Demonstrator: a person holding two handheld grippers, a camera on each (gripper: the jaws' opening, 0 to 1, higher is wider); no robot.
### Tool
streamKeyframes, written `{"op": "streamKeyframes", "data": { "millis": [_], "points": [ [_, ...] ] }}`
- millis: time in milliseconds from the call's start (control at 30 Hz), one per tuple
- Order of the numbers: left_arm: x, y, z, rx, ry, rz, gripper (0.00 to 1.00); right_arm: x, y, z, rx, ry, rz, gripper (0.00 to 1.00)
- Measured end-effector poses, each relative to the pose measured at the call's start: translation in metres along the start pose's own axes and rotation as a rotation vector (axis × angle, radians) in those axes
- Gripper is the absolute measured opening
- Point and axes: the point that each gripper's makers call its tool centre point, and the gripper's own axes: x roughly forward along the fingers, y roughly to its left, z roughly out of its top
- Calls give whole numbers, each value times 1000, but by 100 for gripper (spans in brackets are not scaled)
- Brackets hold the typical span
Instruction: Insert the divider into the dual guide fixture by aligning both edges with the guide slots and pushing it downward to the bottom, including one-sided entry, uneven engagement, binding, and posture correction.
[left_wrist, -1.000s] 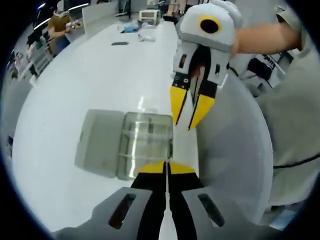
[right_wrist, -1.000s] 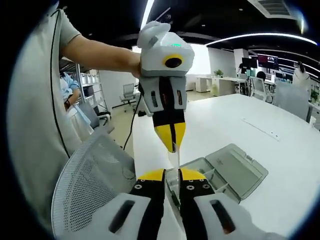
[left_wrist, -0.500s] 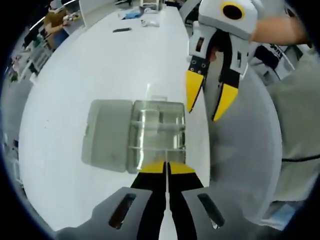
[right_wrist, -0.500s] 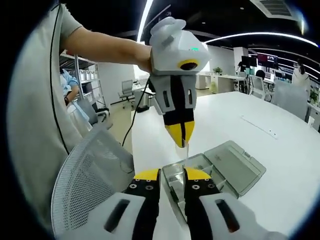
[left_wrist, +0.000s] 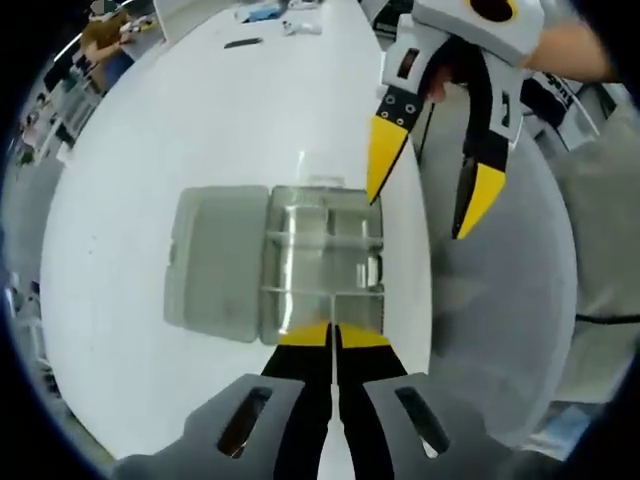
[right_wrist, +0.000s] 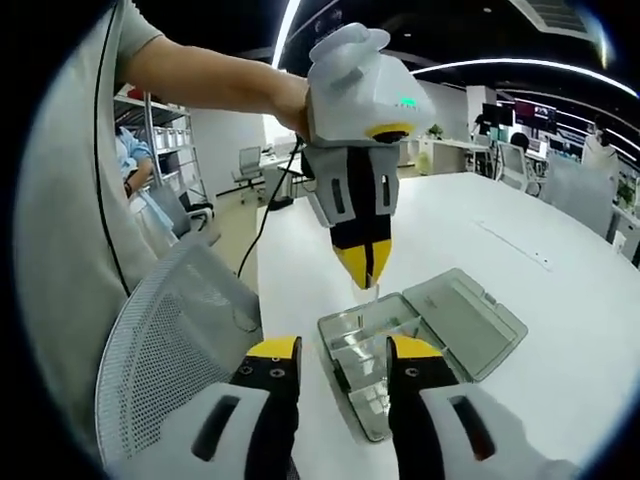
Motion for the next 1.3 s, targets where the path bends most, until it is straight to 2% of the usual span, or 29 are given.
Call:
{"op": "streamKeyframes", "data": {
  "millis": [567,800,1300],
  "points": [
    [5,1,-2,-10,15,7,0,5,-1,-11,1,57,-17,49],
    [9,3,-5,3,33,17,0,6,-1,-14,-2,71,-21,52],
    [12,4,-5,-5,32,19,0,6,1,-15,3,75,-17,54]
  ]
}}
